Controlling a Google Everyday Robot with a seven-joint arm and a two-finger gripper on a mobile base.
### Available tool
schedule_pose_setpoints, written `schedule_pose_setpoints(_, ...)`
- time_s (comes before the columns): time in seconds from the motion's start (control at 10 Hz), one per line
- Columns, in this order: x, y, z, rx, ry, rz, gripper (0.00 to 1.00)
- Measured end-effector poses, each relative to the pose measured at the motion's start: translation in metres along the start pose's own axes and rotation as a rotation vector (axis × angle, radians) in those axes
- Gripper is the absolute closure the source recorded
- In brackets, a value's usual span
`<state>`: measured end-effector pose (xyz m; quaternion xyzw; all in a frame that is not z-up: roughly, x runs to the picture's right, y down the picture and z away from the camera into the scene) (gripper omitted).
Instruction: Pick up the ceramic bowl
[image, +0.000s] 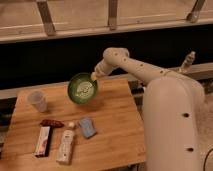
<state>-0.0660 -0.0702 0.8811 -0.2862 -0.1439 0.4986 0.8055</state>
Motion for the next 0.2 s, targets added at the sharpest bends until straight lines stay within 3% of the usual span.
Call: schedule_pose_setpoints(0.2, 0.0001, -0.0023, -0.0037, -0.001, -0.01, 0.001, 1.0)
